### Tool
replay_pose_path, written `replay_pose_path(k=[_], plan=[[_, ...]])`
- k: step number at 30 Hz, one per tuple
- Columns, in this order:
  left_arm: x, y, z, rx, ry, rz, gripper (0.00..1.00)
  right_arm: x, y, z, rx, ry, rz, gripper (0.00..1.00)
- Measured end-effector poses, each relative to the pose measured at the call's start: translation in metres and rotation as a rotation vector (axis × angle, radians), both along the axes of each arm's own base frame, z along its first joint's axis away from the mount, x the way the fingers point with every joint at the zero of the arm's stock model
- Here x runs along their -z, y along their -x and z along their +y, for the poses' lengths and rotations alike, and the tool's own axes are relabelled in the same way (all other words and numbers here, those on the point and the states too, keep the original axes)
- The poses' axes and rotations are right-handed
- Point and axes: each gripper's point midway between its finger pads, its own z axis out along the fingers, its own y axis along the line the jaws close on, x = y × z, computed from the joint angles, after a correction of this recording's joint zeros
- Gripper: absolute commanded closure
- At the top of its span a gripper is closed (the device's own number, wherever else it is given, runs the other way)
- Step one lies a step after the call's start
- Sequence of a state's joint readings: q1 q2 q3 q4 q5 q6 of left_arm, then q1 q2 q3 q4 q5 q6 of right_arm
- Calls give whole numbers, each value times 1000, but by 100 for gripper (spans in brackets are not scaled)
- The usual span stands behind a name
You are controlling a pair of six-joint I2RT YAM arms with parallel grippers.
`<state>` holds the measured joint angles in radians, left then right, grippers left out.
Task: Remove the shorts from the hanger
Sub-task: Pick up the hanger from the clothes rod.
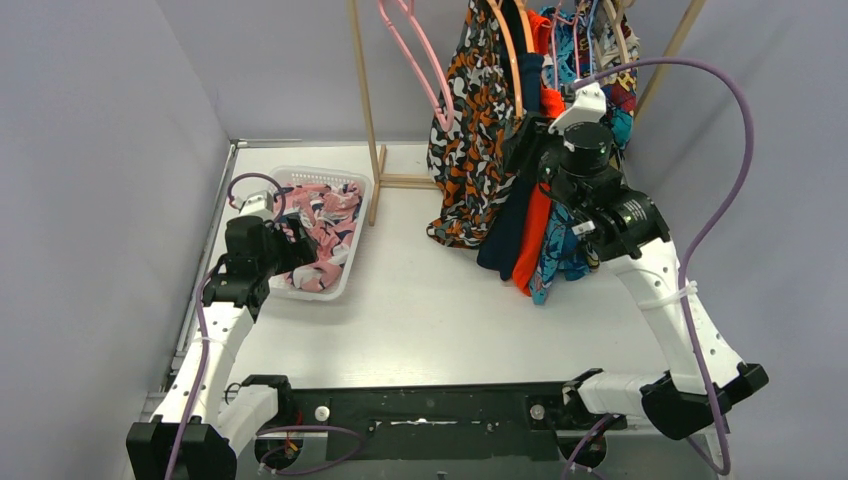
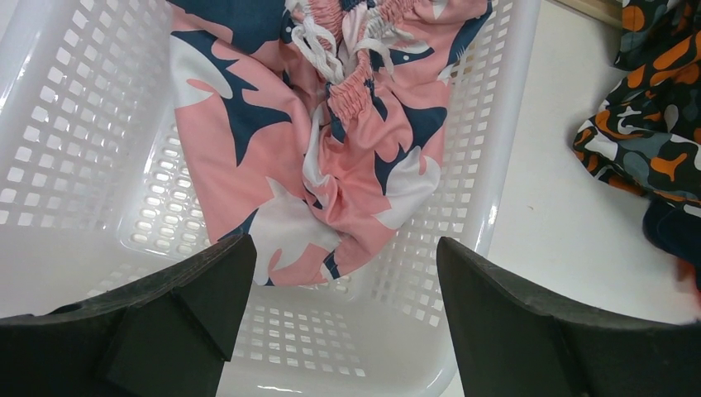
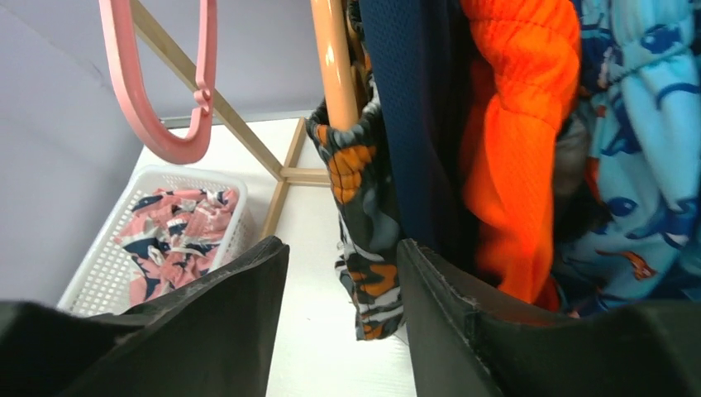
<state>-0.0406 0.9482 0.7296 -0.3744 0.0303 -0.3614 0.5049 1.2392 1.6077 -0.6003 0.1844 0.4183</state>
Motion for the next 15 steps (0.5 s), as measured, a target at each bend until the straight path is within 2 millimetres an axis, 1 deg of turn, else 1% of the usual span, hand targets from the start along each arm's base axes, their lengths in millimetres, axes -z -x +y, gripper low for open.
replay_pose_path(k=[3,6,8,15], plan=[[-1,-1,-1,4,3,-4,19,2,-9,4,-26,4,16,51],[-1,-2,-2,9,6,-7,19,-1,-17,1,-27,0,17,54],[-1,-2,-2,10,7,-7,19,-2,-20,-1,-32,-3,15,54],[-1,-2,-2,10,7,-7,19,-16,-30,2,-69,-19,-3,56]])
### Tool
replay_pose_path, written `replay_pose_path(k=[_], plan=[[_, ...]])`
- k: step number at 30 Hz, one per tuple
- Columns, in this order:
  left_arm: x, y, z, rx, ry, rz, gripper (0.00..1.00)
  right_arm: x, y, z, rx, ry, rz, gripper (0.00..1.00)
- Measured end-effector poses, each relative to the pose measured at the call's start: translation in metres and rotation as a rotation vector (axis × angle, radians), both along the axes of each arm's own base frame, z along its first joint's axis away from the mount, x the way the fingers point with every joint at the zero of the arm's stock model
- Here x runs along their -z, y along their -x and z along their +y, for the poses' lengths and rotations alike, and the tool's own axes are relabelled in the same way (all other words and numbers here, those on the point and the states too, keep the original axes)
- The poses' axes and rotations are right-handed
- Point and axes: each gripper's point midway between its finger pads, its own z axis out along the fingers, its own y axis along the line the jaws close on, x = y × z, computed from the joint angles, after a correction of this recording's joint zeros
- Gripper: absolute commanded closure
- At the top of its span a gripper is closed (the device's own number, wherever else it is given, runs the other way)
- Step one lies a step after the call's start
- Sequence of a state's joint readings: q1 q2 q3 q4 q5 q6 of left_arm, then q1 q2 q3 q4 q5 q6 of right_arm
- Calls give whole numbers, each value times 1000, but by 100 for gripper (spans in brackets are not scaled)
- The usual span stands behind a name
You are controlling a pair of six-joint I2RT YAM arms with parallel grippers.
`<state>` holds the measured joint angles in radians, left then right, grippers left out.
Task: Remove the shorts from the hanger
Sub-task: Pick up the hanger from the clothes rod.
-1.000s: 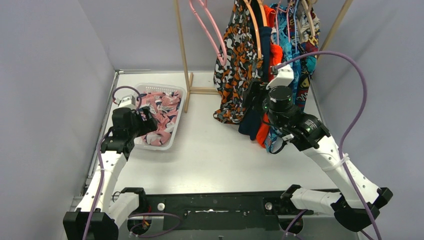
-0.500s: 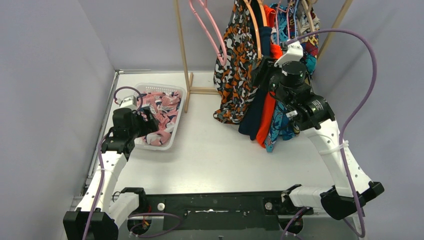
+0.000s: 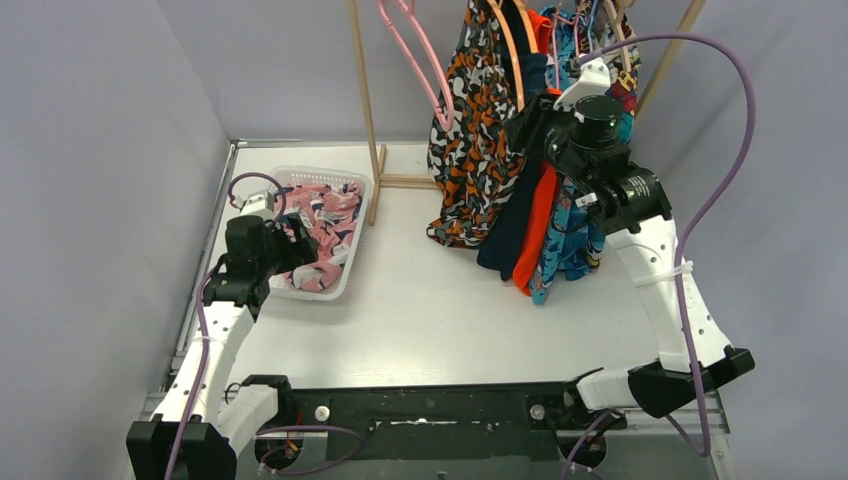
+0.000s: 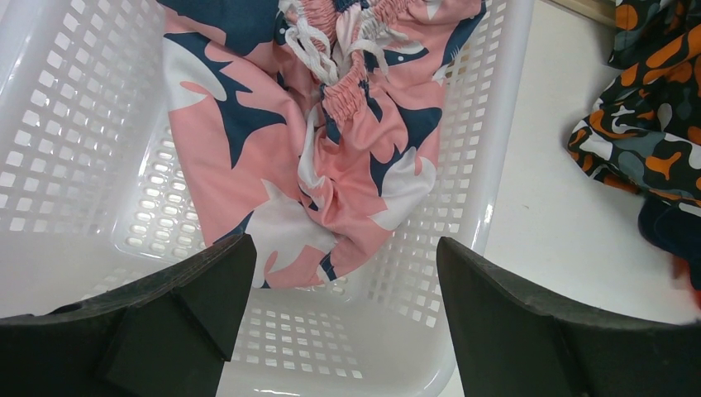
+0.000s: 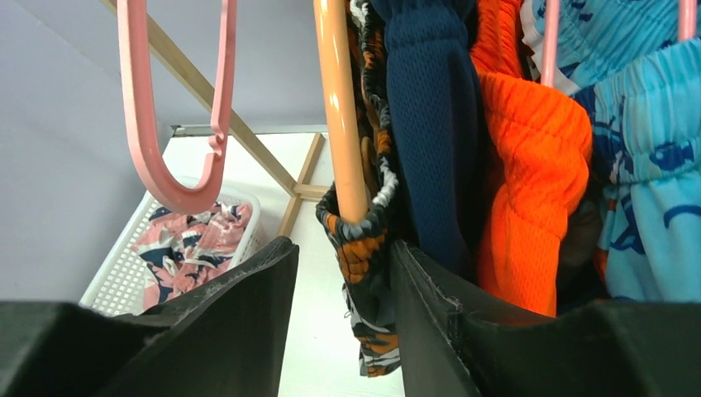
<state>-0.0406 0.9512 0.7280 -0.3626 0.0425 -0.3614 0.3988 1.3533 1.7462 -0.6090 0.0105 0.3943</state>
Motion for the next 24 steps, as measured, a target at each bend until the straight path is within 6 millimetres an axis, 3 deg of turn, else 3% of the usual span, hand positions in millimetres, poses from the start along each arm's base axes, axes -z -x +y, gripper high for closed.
replay_pose_path(k=[8,15,18,24], plan=[[1,0,0,1,1,2,19,0,-24,3,56,109,3,61],[2,0,-1,3,2,7,19,4,-35,21,57,250,-17,61],[2,0,-1,4,2,7,19,-4,-42,19,65,272,-38,62],[3,-1,-1,6,4,9,19,-18,-50,13,73,254,-73,74]])
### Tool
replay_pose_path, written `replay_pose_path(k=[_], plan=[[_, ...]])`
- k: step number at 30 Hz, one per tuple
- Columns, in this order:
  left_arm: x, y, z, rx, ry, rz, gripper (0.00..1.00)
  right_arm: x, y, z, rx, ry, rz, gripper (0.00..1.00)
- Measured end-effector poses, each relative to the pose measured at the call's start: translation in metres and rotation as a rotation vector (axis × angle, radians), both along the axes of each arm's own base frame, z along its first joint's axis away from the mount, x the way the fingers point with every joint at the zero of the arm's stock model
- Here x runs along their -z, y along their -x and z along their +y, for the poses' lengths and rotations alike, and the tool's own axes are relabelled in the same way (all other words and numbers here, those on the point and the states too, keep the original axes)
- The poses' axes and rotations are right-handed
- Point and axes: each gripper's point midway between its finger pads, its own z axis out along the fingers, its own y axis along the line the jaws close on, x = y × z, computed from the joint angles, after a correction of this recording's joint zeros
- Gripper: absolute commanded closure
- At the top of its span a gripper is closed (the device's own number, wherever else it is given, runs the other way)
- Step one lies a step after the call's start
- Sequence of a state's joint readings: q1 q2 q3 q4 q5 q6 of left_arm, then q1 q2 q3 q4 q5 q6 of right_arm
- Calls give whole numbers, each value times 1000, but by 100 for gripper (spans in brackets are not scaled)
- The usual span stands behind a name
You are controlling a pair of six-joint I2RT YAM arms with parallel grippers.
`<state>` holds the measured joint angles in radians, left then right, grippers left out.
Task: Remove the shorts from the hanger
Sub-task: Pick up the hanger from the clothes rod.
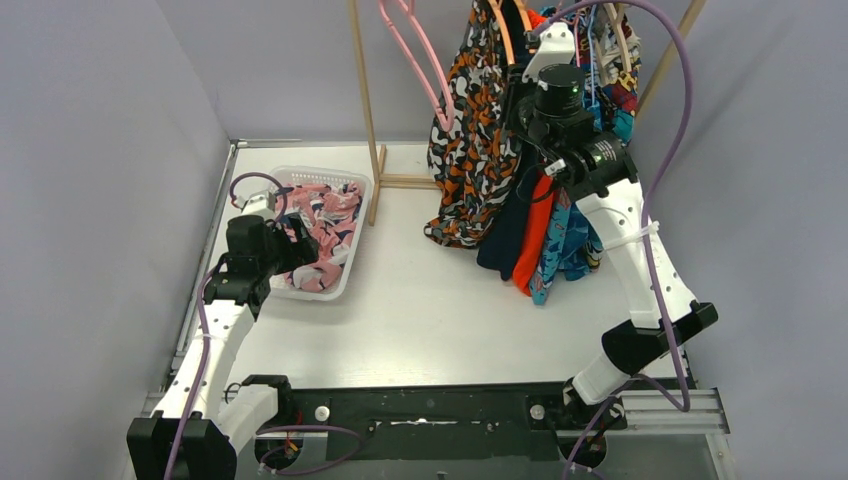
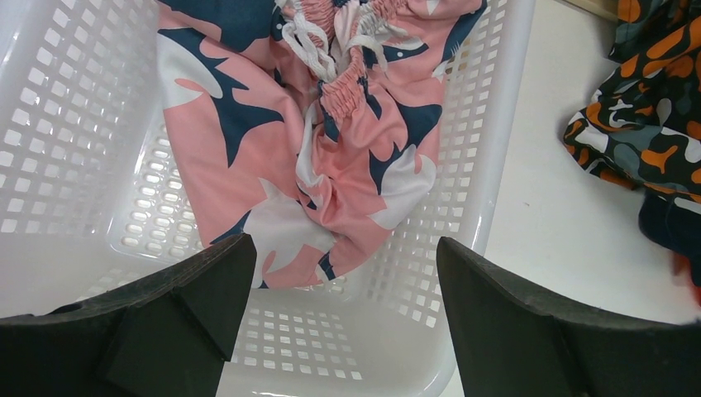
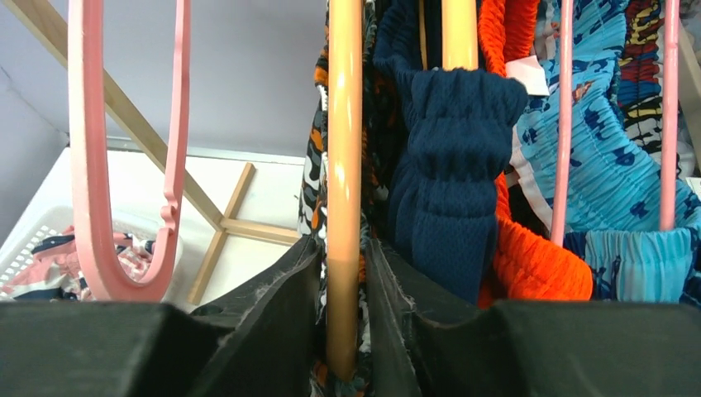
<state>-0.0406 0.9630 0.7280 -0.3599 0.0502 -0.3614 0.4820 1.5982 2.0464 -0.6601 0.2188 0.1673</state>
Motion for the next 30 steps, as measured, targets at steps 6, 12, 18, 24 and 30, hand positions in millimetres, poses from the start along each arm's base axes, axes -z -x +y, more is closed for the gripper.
replay_pose_path(k=[6,12,18,24,30], plan=[[0,-1,-1,5,3,1,19,-8,-10,4,-23,-29,-20,84],[2,-1,-1,6,4,4,19,-6,-16,9,-30,-33,-24,78],[2,-1,-1,6,4,7,19,-18,-23,11,-30,-50,-63,72],[3,-1,-2,7,4,11,19,-21,-26,8,-23,-55,-75,77],[6,-1,-2,8,5,19,19,-12,-33,11,-23,-41,-60,75]])
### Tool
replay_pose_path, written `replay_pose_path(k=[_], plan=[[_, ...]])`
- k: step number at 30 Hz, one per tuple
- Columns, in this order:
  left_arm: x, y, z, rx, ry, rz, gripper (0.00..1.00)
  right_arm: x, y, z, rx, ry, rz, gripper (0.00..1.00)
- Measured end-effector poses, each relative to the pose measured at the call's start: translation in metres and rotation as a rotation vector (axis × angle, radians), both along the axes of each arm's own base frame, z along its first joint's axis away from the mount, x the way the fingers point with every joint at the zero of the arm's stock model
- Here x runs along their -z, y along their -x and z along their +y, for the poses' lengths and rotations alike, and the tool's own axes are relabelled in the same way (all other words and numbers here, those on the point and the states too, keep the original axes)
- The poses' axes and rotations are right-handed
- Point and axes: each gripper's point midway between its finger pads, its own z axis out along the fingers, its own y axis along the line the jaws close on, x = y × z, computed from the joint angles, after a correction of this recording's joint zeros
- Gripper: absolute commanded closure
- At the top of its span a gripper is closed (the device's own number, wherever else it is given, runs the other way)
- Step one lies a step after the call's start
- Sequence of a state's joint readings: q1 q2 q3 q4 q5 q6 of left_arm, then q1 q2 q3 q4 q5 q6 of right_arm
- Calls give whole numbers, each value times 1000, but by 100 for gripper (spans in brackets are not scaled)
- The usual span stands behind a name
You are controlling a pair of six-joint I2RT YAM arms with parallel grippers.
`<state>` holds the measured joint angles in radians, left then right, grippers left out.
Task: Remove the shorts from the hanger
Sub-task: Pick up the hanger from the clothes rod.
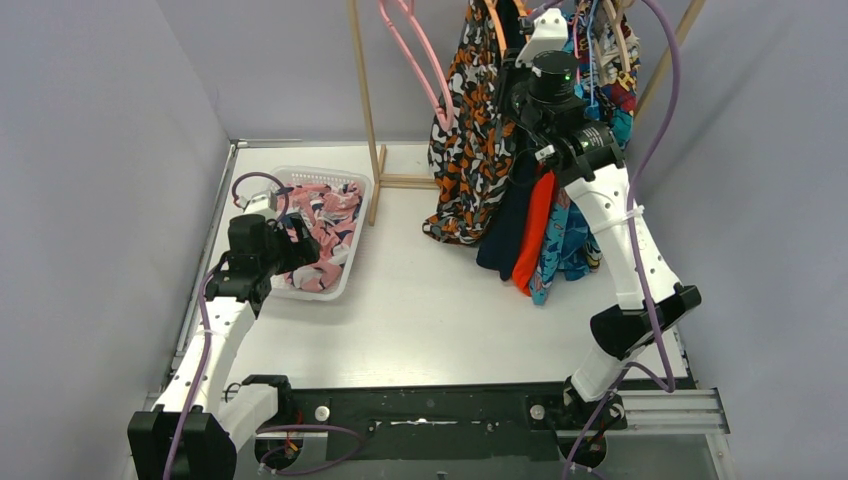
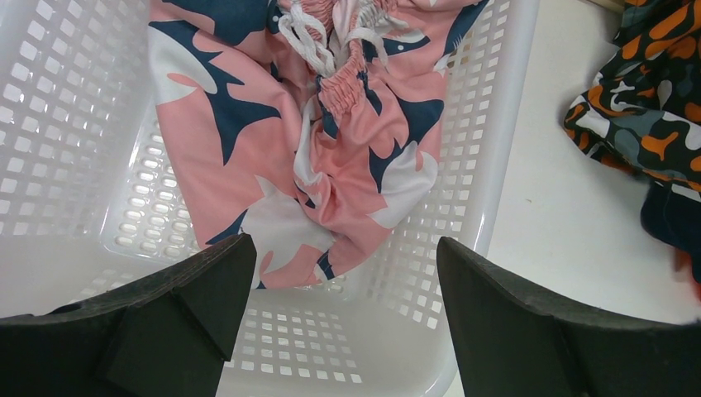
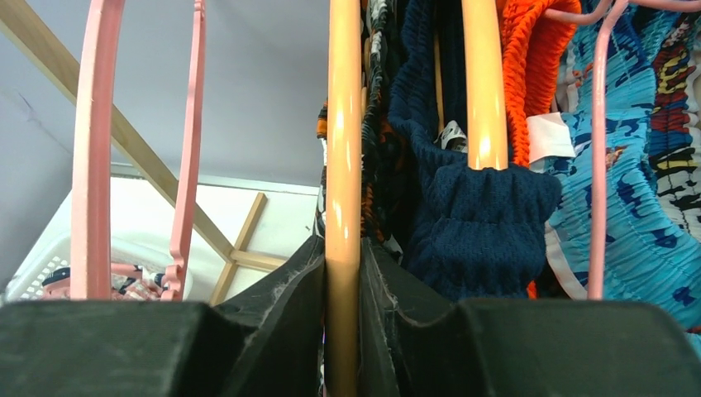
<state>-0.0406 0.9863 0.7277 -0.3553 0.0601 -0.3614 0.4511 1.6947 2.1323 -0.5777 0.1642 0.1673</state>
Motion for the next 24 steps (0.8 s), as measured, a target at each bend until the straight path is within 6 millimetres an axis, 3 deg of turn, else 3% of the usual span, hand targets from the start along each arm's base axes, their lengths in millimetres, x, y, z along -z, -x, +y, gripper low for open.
replay_pose_path(k=[6,17,24], plan=[[2,0,0,0,0,7,19,5,-1,0,0,9,14,74],[3,0,0,1,0,11,19,5,-1,-1,11,17,14,100],[3,0,0,0,0,11,19,5,-14,7,25,43,-70,100]])
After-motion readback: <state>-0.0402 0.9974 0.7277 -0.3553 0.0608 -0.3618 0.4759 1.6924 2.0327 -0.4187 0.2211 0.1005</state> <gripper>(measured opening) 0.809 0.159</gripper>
